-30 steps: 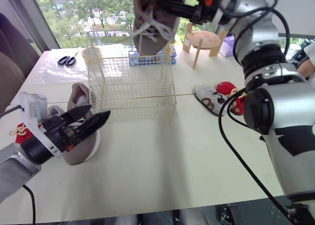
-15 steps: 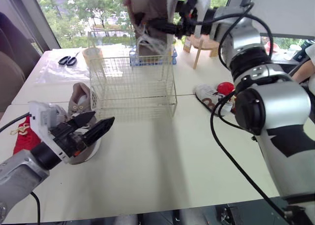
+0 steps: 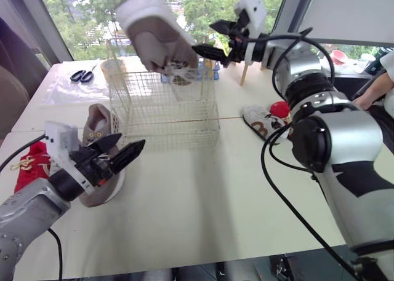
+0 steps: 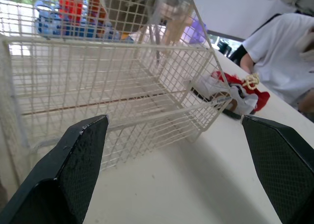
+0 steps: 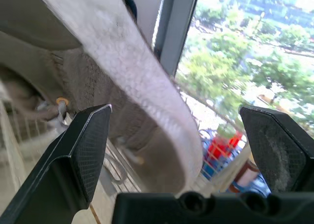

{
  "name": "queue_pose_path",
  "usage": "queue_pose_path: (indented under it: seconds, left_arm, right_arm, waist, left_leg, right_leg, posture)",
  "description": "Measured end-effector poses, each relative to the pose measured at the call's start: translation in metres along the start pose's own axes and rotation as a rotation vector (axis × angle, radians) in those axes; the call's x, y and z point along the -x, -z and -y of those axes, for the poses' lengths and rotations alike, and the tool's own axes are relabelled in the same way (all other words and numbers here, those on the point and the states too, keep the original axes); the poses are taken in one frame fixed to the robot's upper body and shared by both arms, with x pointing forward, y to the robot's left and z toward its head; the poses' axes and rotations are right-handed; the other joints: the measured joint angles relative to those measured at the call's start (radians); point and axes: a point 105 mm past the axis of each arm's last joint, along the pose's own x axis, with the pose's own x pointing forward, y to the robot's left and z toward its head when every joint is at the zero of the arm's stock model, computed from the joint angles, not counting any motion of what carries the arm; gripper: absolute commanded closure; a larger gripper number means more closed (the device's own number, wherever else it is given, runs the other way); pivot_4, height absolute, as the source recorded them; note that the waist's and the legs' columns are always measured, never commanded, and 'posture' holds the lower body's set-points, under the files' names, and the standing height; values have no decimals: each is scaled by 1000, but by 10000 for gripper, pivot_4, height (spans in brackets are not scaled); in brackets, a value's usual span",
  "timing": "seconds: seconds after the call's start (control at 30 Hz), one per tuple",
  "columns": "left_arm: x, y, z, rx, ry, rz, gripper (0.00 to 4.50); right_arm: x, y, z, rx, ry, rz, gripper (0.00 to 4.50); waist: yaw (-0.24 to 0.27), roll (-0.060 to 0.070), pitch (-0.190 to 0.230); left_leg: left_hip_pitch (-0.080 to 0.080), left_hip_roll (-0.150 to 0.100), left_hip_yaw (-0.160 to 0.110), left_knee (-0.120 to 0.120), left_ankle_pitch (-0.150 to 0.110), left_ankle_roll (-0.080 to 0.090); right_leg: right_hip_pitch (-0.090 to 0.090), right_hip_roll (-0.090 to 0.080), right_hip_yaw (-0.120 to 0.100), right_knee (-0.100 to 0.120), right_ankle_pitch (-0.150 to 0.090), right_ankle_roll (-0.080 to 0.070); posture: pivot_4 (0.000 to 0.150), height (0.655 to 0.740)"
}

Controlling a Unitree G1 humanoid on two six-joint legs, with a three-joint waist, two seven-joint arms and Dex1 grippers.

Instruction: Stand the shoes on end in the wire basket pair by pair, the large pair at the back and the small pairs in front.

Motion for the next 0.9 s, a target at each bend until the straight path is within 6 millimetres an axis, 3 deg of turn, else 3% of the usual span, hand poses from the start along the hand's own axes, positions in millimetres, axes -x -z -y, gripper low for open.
queue_pose_path:
  seconds: [0.33,0.5,0.6,0.73,0.83,0.9]
  left_arm:
    - [1,3,-5,-5,-23,-3,290]
    - [1,-3,-10,-45,-47,-1,145]
    - [5,-23,-22,-102,-118,10,145]
    - [20,-67,-68,-238,-409,-24,145]
    - [35,-100,-102,-248,-593,-82,145]
    - [35,-114,-118,-224,-642,-162,145]
  right_arm:
    - [-1,3,-5,40,-38,-33,429]
    - [10,-1,-5,38,-93,0,99]
    - [23,0,-4,51,-150,13,99]
    - [58,6,-22,64,-393,-23,99]
    - [83,22,-47,57,-532,-88,99]
    - [91,29,-82,15,-652,-93,99]
  waist:
    - [1,0,0]
    - [2,0,0]
    - [2,0,0]
    - [5,0,0]
    - [8,0,0]
    - [7,0,1]
  left_leg:
    - [0,1,0,0,0,0]
    - [0,0,-1,0,0,0]
    - [0,1,-1,0,0,0]
    - [1,0,-3,0,0,0]
    - [1,1,-3,0,0,0]
    - [1,-1,-2,1,0,0]
  right_leg:
    - [0,1,0,0,0,0]
    - [0,2,0,0,0,0]
    - [0,2,0,1,1,1]
    - [2,3,-1,2,2,4]
    - [2,3,-1,2,2,5]
    - [1,3,-1,3,1,5]
  posture:
    - [1500,7400]
    - [1500,7400]
    - [1500,7400]
    - [1500,7400]
    - [1500,7400]
    - [1500,7400]
